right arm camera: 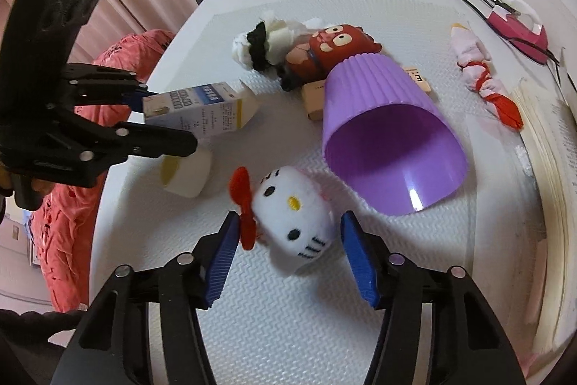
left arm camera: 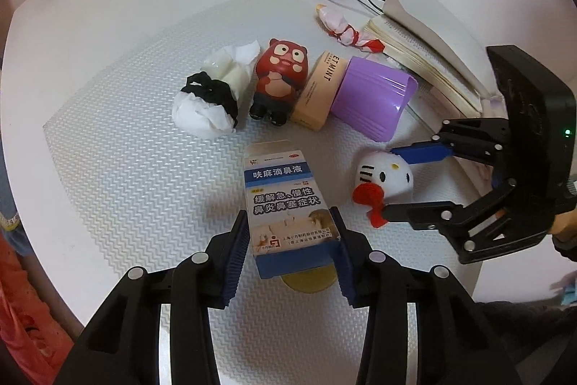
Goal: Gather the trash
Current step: 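Grasp the blue-and-white box with the left tool while the right tool grasps the Hello Kitty plush, then carry the box and Hello Kitty plush over the orange bin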
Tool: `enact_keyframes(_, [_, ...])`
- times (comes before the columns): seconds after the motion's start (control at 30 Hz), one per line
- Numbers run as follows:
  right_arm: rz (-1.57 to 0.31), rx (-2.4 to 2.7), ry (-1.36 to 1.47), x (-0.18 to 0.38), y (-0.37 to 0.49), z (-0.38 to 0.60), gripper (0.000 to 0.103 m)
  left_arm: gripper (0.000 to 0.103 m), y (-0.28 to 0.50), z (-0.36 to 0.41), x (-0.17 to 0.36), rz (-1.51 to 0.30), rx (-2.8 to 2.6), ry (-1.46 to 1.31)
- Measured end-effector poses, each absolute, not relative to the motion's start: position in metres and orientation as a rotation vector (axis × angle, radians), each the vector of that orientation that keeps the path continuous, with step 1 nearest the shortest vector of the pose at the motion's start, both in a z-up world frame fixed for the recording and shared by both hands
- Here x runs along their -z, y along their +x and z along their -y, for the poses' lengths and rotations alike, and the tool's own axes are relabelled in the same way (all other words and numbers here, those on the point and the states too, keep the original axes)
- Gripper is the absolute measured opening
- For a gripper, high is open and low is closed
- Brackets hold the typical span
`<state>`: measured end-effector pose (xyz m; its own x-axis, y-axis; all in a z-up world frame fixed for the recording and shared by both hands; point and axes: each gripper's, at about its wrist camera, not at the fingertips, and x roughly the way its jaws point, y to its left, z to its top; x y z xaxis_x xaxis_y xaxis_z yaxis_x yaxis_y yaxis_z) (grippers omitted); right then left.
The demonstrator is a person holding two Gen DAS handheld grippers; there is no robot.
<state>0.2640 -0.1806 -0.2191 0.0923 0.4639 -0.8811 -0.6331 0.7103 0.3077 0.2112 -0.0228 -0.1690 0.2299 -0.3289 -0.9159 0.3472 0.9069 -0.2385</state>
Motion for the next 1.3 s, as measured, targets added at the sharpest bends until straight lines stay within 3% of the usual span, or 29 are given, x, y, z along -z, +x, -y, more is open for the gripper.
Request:
enact_keyframes(0.07, [-1.216,-0.824,-0.197,0.218,0.262,0.177,0.056,0.045,0.215,0.023,0.172,-1.256,0.466,0.009])
enact_keyframes(0.13, [-1.196,-0.827,-0.246,0.217,0.259,0.173,0.050,0.045,0.217,0.023,0.174,-1.256,0.466,0.010])
enact_keyframes(0.17, [-1.192,-0.848,-0.249,0.217,0.258,0.171,0.040,0.045,0.219,0.024,0.175,-1.258,0.468,0.013])
enact_keyframes(0.3, [-1.182,-0.862,-0.230,0.210,0.257,0.175,0.030,0.044,0.221,0.027,0.171,-1.247,0.473,0.013])
enact_keyframes(0.7, [-1.148,-0.885,-0.181,0.165,0.240,0.209,0.030,0.044,0.195,0.033,0.130,-1.187,0.503,0.029])
enact_keyframes(1.3, [-1.087,-1.010,-0.206,0.097,0.176,0.208,0.030,0.044,0.084,0.014,0.076,-1.135,0.427,0.050])
